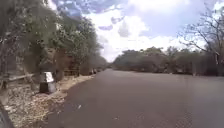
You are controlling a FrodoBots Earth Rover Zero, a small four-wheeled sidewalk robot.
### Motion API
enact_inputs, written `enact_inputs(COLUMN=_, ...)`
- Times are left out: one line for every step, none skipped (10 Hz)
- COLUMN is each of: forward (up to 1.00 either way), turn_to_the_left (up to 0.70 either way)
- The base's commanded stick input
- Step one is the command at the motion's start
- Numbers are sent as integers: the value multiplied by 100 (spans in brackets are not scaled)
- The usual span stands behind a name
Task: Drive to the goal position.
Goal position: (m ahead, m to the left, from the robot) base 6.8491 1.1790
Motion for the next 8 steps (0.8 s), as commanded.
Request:
enact_inputs(forward=70, turn_to_the_left=0)
enact_inputs(forward=70, turn_to_the_left=0)
enact_inputs(forward=70, turn_to_the_left=0)
enact_inputs(forward=70, turn_to_the_left=0)
enact_inputs(forward=70, turn_to_the_left=0)
enact_inputs(forward=70, turn_to_the_left=0)
enact_inputs(forward=70, turn_to_the_left=0)
enact_inputs(forward=70, turn_to_the_left=0)
